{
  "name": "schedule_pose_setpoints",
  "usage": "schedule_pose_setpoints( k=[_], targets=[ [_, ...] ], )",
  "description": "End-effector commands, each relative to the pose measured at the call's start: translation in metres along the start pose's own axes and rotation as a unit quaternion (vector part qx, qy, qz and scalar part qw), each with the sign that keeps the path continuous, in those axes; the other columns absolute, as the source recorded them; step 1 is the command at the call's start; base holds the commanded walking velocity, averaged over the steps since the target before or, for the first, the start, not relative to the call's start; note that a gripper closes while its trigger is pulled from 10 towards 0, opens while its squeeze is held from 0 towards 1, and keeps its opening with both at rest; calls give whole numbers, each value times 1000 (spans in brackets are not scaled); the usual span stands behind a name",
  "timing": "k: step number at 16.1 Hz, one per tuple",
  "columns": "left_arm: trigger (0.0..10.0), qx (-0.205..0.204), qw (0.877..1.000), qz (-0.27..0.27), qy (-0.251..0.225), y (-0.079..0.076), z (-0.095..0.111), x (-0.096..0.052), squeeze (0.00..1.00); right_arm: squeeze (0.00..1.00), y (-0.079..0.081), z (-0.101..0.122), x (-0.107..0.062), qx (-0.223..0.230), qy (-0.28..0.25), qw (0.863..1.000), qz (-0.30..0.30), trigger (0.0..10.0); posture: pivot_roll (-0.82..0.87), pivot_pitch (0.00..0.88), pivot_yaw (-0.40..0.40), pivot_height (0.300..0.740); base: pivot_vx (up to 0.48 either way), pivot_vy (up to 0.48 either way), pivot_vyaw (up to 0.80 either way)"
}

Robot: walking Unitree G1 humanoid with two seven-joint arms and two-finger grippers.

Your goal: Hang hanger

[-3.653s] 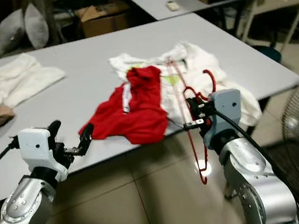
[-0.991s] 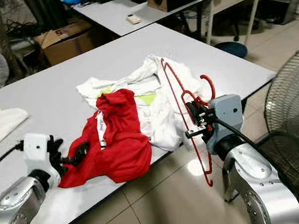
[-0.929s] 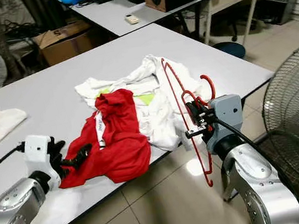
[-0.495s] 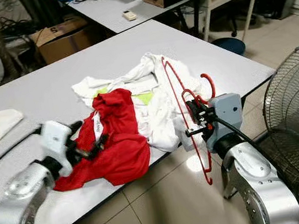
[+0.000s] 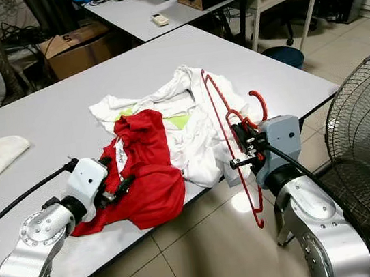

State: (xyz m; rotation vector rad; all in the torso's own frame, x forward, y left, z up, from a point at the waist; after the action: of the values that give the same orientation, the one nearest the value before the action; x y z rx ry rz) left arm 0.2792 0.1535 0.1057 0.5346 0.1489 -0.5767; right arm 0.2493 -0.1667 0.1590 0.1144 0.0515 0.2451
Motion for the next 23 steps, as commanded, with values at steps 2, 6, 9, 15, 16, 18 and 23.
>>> schedule_pose_setpoints(
  k=[2, 6, 9, 15, 16, 18, 23],
  targets=[
    [1451, 12, 1000, 6, 2, 2, -1, 4, 0, 0, 1, 1, 0, 0, -6, 1000, 1, 10000, -158, 0, 118, 740, 0, 0, 0],
    [0, 13, 1000, -9, 2, -1, -3, 4, 0, 0, 1, 1, -1, -1, -5, 1000, 0, 10000, -159, 0, 119, 740, 0, 0, 0],
    [0, 11, 1000, -16, 9, -2, -6, 4, 0, 0, 1, 1, 0, -1, -6, 1000, 1, 10000, -156, 0, 118, 740, 0, 0, 0],
    [0, 9, 999, -26, 24, -3, -12, 5, 0, 0, 3, 1, 4, -5, -9, 1000, 5, 10000, -151, 0, 123, 740, 0, 0, 0],
    [0, 9, 999, -27, 25, -2, -12, 5, 0, 0, 3, 2, 4, -5, -10, 1000, 6, 10000, -151, 0, 123, 740, 0, 0, 0],
    [0, 12, 999, -26, 24, 1, -11, 5, 0, 0, 3, 0, 3, 0, -10, 1000, 5, 10000, -141, 0, 120, 740, 0, 0, 0],
    [0, 16, 999, -18, 25, 3, -12, 2, 0, 0, 6, -1, 4, 4, -8, 1000, 10, 10000, -135, 0, 120, 740, 0, 0, 0]
  ],
)
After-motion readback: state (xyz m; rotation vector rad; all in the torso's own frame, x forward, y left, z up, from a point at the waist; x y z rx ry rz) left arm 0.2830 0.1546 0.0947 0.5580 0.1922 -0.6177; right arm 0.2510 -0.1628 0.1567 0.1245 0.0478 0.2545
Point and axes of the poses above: a point about 5 cm out from each wrist's last joint towards the gripper, its own x axis pointing out of the wrist towards the gripper, its own z axis along the axis of the wrist's last joint, y = z × x, the point moved 1 cm from there along x, pointing out of the wrist towards the gripper, and after that the axes turned 7 degrees about x, right-handed, at the moved point
